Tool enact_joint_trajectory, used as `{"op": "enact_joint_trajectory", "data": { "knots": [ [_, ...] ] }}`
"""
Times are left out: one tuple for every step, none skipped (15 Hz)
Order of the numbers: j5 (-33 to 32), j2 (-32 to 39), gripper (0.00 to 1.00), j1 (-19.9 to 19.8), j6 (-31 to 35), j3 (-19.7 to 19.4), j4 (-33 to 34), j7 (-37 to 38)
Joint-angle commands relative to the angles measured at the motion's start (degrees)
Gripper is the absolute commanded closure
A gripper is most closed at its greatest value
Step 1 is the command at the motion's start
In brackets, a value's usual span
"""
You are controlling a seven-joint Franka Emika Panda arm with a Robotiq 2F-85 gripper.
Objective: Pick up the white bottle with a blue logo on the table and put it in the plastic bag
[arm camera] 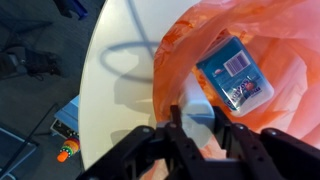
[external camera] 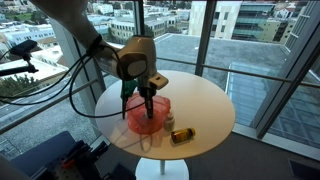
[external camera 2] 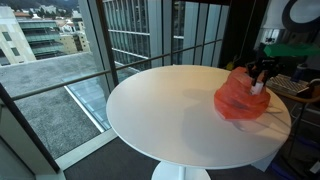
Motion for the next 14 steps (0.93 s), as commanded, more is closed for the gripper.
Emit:
{"op": "enact_joint_trajectory", "data": {
  "knots": [
    [-0.81, -0.74, 0.34, 0.05, 0.18, -0.34, 0.0, -0.64],
    [-0.8, -1.05, 0.25, 0.02, -0.35, -0.37, 0.18, -0.7],
    [-0.58, -1.57, 0.17, -0.07, -0.99, -0.36, 0.4, -0.96],
    [-0.52, -1.97, 0.1, -0.13, -1.33, -0.37, 0.56, -1.04],
    [-0.28, -2.57, 0.02, -0.22, -1.97, -0.31, 0.8, -1.37],
    [-0.09, -3.22, 0.0, -0.34, -2.35, -0.25, 0.93, -1.73],
    [-0.47, -3.71, 0.0, -0.36, -2.6, -0.28, 1.09, -1.59],
    [-0.39, -4.44, 0.0, -0.47, -3.12, -0.16, 1.25, -2.09],
    [-0.17, -5.13, 0.0, -0.6, -3.93, -0.01, 1.45, -2.73],
    [0.02, -5.92, 0.0, -0.72, -5.0, 0.14, 1.71, -3.49],
    [-0.18, -6.72, 0.0, -0.84, -6.16, 0.22, 1.96, -4.13],
    [-0.15, -7.46, 0.0, -0.97, -7.34, 0.33, 2.18, -5.23],
    [-0.38, -8.45, 0.01, -1.1, -9.06, 0.43, 2.4, -6.5],
    [-0.81, -9.27, 0.0, -1.22, -10.38, 0.51, 2.59, -7.54]
  ]
}}
